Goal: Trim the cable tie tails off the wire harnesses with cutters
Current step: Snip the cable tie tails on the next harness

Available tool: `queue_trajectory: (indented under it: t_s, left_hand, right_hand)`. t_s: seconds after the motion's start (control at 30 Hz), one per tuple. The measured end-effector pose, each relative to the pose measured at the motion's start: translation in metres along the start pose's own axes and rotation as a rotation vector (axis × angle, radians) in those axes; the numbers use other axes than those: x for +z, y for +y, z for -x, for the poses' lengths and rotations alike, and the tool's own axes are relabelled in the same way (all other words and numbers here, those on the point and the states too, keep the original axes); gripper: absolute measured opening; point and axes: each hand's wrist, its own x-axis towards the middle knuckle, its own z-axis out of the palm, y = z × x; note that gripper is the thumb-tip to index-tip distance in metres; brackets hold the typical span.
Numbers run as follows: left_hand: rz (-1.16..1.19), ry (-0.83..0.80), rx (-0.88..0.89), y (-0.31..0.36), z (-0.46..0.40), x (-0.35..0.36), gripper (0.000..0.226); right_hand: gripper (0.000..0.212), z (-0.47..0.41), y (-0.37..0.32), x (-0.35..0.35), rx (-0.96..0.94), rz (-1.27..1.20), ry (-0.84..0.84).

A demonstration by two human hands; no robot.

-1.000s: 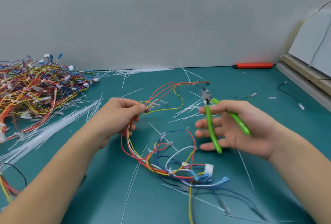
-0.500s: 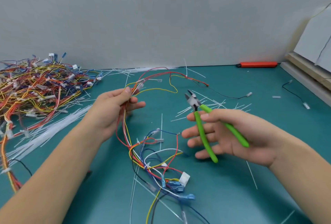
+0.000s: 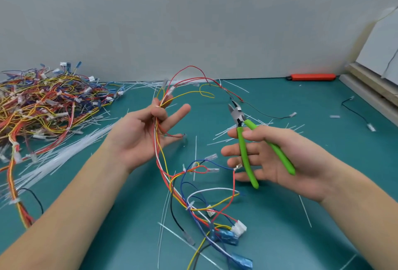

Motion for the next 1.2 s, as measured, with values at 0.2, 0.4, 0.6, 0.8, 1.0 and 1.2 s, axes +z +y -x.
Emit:
queue_trajectory:
  t_s: [0.2, 0.4, 0.6, 0.8, 1.0, 1.2]
  left_hand:
    - [-0.290, 0.169, -0.004, -0.007, -0.002, 0.003, 0.024]
    - [-0.632, 0.132, -0.004, -0.011, 0.000, 0.003, 0.024]
    - [-0.771, 0.025, -0.024, -0.010, 0.006, 0.005, 0.029]
    - [-0.893, 0.033, -0.002, -0.002, 0.009, 0.002, 0.022]
    - [-0.750, 0.397, 0.125, -0.005, -0.008, -0.010, 0.020]
    - [-0.639, 0.488, 0.166, -0.002, -0.014, -0.020, 0.034]
  right_hand:
    - [0.055, 0.000, 0.000, 0.000, -0.012, 0.018, 0.064]
    - [0.052, -0.007, -0.008, -0.008, -0.128, -0.232, 0.166]
    - [0.026, -0.047, -0.027, -0.016, -0.159, -0.448, 0.249]
    - [0.024, -0.082, -0.057, -0.033, -0.250, -0.619, 0.283]
    - [0.022, -0.069, -0.062, -0.038, -0.367, -0.479, 0.202]
    - [0.047, -0.028, -0.028, -0.028, -0.345, -0.333, 0.071]
